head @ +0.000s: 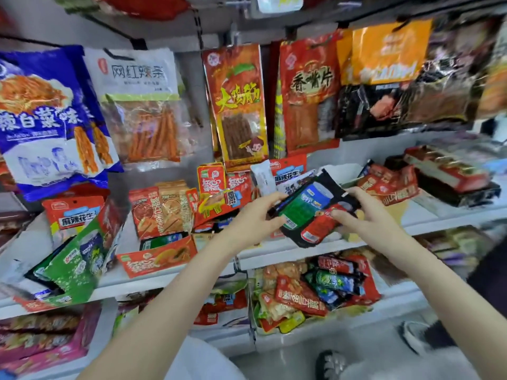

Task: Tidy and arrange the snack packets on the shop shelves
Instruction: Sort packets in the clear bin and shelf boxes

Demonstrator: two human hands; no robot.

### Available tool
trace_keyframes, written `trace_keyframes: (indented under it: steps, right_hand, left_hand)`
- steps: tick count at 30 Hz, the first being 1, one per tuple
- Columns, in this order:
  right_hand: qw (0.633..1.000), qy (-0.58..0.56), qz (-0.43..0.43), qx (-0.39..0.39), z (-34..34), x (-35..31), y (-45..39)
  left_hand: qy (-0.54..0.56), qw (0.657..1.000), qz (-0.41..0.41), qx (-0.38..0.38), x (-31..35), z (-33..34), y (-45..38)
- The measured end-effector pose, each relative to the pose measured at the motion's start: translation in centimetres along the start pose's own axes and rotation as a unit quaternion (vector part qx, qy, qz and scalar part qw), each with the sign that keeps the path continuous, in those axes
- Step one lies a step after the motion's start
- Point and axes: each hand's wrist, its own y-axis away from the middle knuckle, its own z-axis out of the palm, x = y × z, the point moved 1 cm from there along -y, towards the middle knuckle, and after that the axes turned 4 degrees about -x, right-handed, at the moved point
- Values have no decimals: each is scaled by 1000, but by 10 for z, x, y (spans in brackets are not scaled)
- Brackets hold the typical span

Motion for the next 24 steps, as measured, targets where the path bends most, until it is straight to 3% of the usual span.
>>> trace_keyframes:
  steps: [4, 7, 12, 13, 15, 18, 21, 24]
  right_hand:
    - [998, 2, 45, -33, -1, 7, 4]
    - [997, 76, 21, 8, -3, 7, -4]
    - [997, -27, 50, -54, -5, 1, -20]
    - [999, -3, 40, -36, -6, 0, -25]
    - [990, 118, -23, 73, -17, -6, -40]
    - [935, 242, -128, 227, -45, -22, -57]
    - [916, 272, -170, 241, -58, -19, -72]
    - [913, 292, -185, 218, -50, -9, -83]
  left_hand:
    - [-17, 1000, 6, 20, -6, 11, -2]
    - [-9, 1000, 21, 12, -7, 9, -1]
    - [12, 1000, 25, 2, -13, 3, -6]
    - [11, 1000, 25, 11, -14, 2, -10]
    - [-33, 998, 24, 43, -11, -5, -18]
    - [-228, 971, 10, 77, -11, -15, -33]
    - [-369, 929, 11, 27, -20, -5, -40]
    - [-336, 941, 12, 46, -25, 6, -41]
